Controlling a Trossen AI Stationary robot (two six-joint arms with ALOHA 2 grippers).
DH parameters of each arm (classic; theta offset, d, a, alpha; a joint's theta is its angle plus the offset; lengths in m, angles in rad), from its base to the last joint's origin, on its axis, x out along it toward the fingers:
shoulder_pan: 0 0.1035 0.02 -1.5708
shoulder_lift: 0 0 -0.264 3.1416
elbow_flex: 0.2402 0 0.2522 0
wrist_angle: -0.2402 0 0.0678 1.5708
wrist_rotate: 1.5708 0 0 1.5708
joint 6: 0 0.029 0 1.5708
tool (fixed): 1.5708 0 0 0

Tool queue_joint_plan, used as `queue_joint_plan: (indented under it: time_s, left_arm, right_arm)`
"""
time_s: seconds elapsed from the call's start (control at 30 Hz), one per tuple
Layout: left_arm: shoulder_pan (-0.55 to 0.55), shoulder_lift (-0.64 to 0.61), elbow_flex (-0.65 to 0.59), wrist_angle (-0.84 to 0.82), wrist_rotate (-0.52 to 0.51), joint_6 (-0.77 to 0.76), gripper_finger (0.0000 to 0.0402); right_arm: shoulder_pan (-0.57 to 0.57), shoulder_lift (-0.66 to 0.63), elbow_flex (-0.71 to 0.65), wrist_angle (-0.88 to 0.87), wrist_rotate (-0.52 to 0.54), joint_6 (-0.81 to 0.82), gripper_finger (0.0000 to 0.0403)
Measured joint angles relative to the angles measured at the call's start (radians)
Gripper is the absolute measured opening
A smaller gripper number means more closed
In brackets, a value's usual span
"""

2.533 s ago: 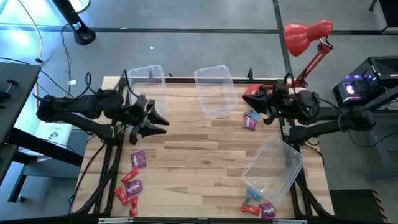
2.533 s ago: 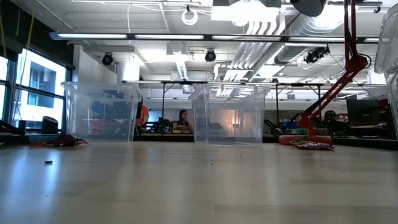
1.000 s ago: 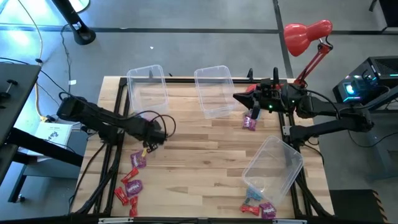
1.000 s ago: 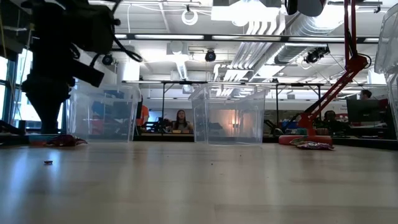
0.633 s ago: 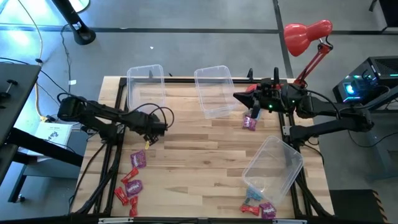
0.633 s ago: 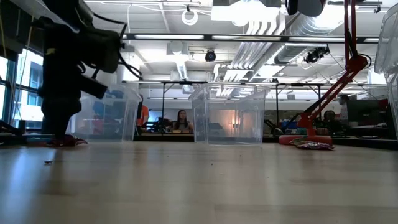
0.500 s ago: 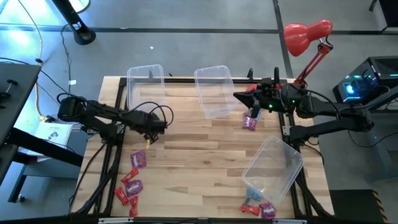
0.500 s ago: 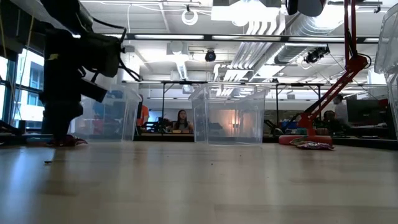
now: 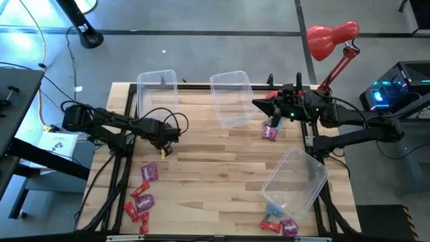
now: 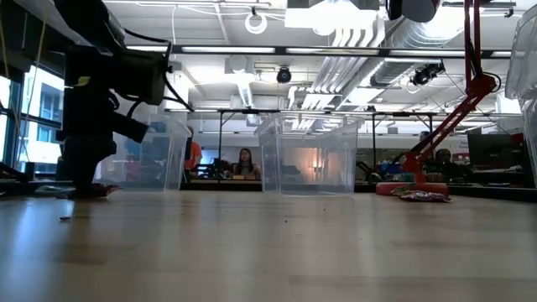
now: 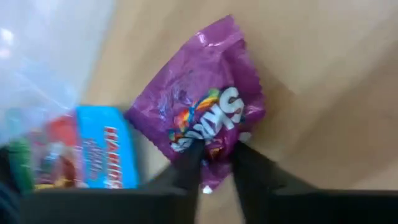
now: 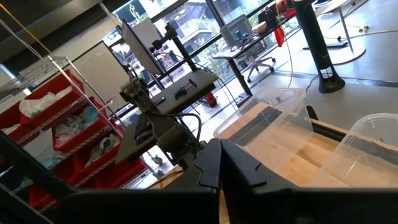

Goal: Sort candy
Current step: Put the purple candy into the top left transparent bin

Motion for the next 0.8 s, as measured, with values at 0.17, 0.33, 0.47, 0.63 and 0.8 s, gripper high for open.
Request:
queue_joint_plan:
  time_s: [0.17,0.33,0.47,0.63,0.8]
  left_arm:
    - [-0.056,-0.005,0.038,-0.002,0.143,-0.018,0.0016]
    - [-0.143,-0.087,0.155,0.0,0.23,0.058,0.0005]
    - [-0.159,-0.198,0.3,-0.016,0.21,0.12,0.0003]
    - [-0.119,-0.323,0.495,-0.089,-0.088,0.19,0.0001]
    - [0.029,-0.357,0.564,-0.221,-0.266,0.286,0.0001]
  right_arm:
    - [0.0,0.0,0.0,0.0,0.0,-0.016,0.0]
    - [0.0,0.0,0.0,-0.001,0.0,-0.017,0.0]
    - [0.0,0.0,0.0,-0.001,0.0,-0.018,0.0]
    - [0.0,0.0,0.0,-0.001,0.0,-0.019,0.0]
    - [0.0,0.0,0.0,0.0,0.0,-0.024,0.0]
